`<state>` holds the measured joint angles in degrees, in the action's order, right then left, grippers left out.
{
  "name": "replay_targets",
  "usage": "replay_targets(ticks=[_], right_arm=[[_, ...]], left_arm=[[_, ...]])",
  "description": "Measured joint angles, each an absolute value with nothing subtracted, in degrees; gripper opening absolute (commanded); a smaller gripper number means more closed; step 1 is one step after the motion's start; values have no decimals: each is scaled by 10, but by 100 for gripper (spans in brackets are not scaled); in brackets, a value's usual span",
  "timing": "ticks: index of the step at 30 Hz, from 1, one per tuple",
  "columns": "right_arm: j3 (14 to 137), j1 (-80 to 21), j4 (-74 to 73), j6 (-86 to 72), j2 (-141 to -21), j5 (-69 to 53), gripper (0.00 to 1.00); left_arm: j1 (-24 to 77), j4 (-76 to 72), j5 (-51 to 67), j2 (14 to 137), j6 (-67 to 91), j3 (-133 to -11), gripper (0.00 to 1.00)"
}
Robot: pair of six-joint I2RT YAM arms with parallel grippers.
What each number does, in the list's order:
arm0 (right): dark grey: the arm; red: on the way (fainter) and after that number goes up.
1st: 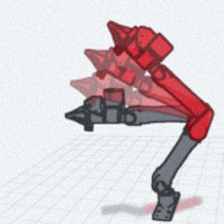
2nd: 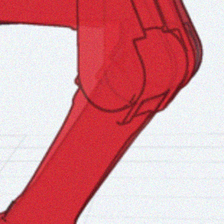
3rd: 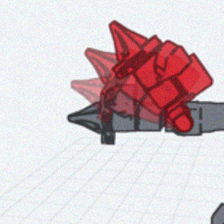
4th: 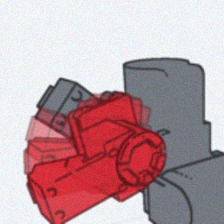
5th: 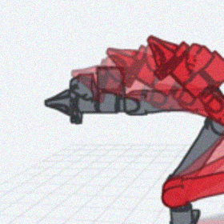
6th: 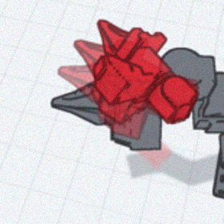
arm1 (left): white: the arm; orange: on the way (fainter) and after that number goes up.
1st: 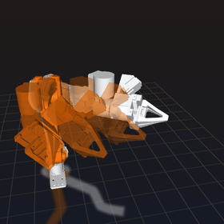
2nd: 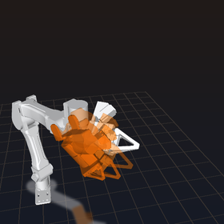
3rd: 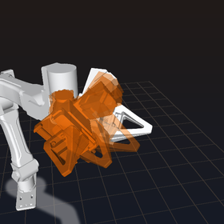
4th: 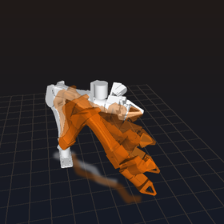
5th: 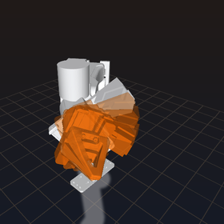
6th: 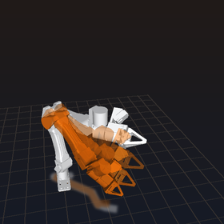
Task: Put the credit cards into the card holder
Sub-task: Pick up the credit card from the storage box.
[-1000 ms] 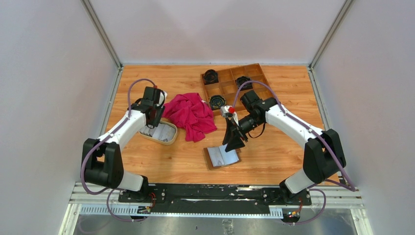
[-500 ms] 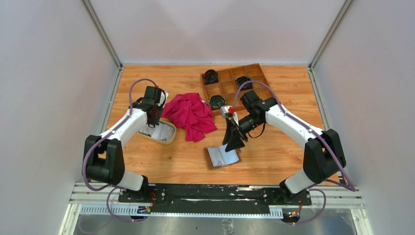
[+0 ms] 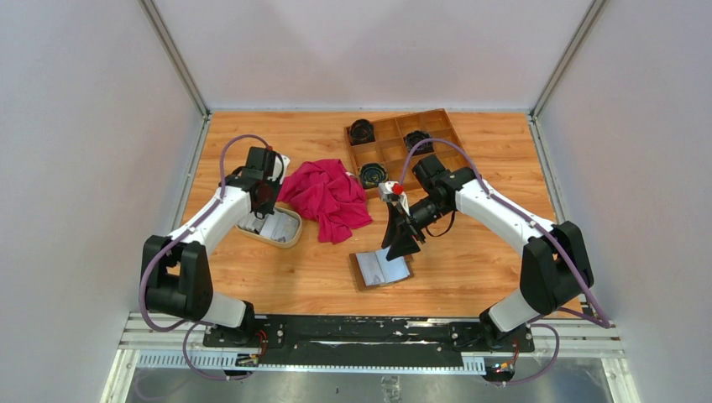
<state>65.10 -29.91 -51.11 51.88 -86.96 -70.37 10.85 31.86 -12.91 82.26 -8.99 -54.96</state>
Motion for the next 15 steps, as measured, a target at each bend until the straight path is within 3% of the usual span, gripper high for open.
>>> replay_targets(ticks=[15], right_arm=[[651, -299, -511, 519, -870, -704, 47]], left_arm=[[109, 337, -102, 773, -84, -550, 0]])
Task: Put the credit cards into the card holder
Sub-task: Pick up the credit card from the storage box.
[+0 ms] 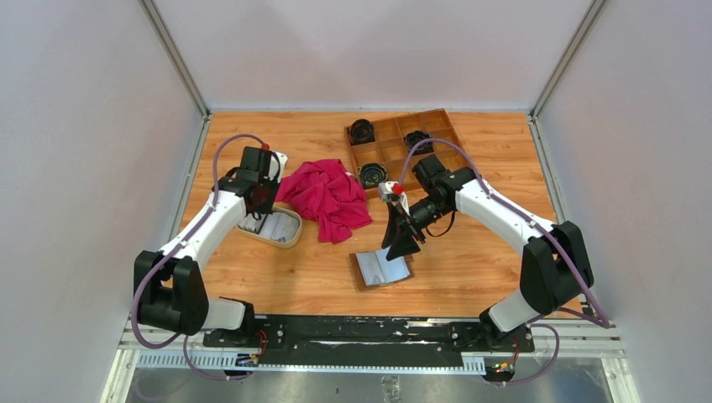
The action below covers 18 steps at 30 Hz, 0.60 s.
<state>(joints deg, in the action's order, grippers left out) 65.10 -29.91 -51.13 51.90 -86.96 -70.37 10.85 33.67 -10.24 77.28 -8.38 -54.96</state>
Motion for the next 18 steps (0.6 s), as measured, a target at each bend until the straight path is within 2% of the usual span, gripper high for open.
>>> replay_targets(ticks=[18], right_arm=[[729, -306, -514, 541, -909, -703, 47]], left_arm=[[109, 373, -23, 724, -59, -575, 0]])
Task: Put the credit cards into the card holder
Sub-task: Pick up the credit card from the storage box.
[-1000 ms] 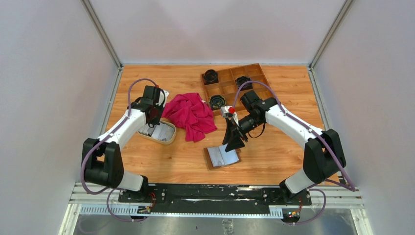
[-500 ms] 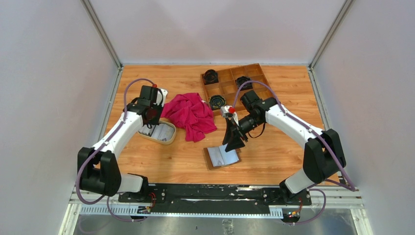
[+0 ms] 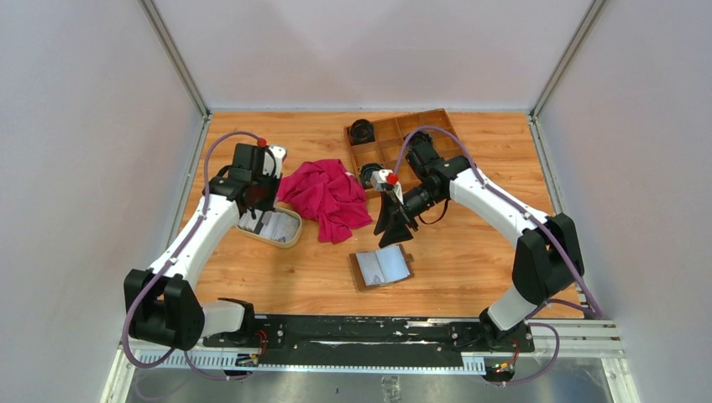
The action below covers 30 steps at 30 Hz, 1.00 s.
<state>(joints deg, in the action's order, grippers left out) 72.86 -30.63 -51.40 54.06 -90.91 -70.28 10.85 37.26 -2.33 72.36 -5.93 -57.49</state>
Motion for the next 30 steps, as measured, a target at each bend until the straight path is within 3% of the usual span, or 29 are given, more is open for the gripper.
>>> replay_targets(ticks=[8, 15, 30], right_arm=[[764, -311, -496, 622, -926, -723, 61], [918, -338, -474, 633, -1041, -741, 65], [1114, -383, -220, 333, -1291, -733, 66]], left_arm=[[109, 379, 31, 712, -39, -583, 0], [109, 379, 80, 691, -25, -583, 0], [109, 380, 104, 683, -28, -583, 0]])
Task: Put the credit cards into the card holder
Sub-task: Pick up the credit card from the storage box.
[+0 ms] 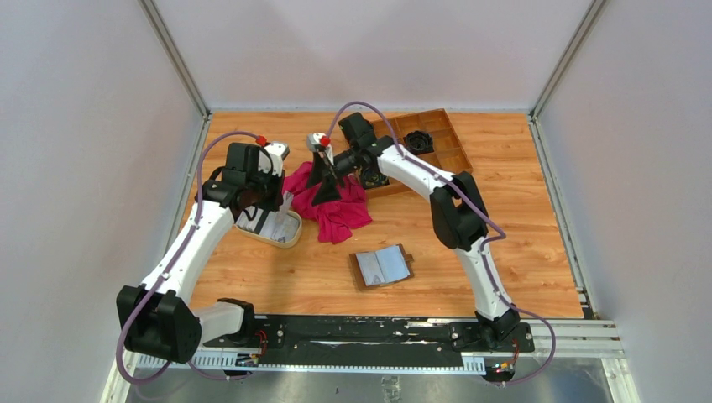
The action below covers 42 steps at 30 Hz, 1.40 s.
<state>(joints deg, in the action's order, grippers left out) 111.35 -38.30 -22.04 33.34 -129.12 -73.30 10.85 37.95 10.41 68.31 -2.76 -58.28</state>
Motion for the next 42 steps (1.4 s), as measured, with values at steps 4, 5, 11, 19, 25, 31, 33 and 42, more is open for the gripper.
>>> replay_targets(ticks=[4, 5, 11, 19, 25, 31, 33, 42], right_arm=[[1173, -394, -156, 265, -1342, -734, 66], [1181, -396, -141, 249, -1351, -735, 66], [1213, -404, -57, 169, -1395, -737, 64], [1212, -414, 111, 23, -1427, -777, 50], [1200, -423, 239, -76, -1435, -813, 29], [1199, -426, 279, -117, -1440, -847, 0], [1199, -427, 283, -121, -1440, -851, 0], [1190, -425, 299, -131, -1440, -855, 0]], left_arm=[[109, 380, 107, 680, -30, -583, 0], [109, 379, 109, 680, -30, -583, 0], [109, 380, 116, 679, -30, -583, 0], [109, 380, 123, 680, -30, -583, 0], [109, 380, 124, 680, -30, -583, 0], [108, 383, 117, 680, -35, -583, 0], [107, 383, 116, 680, -35, -583, 0], [107, 386, 105, 677, -31, -583, 45]])
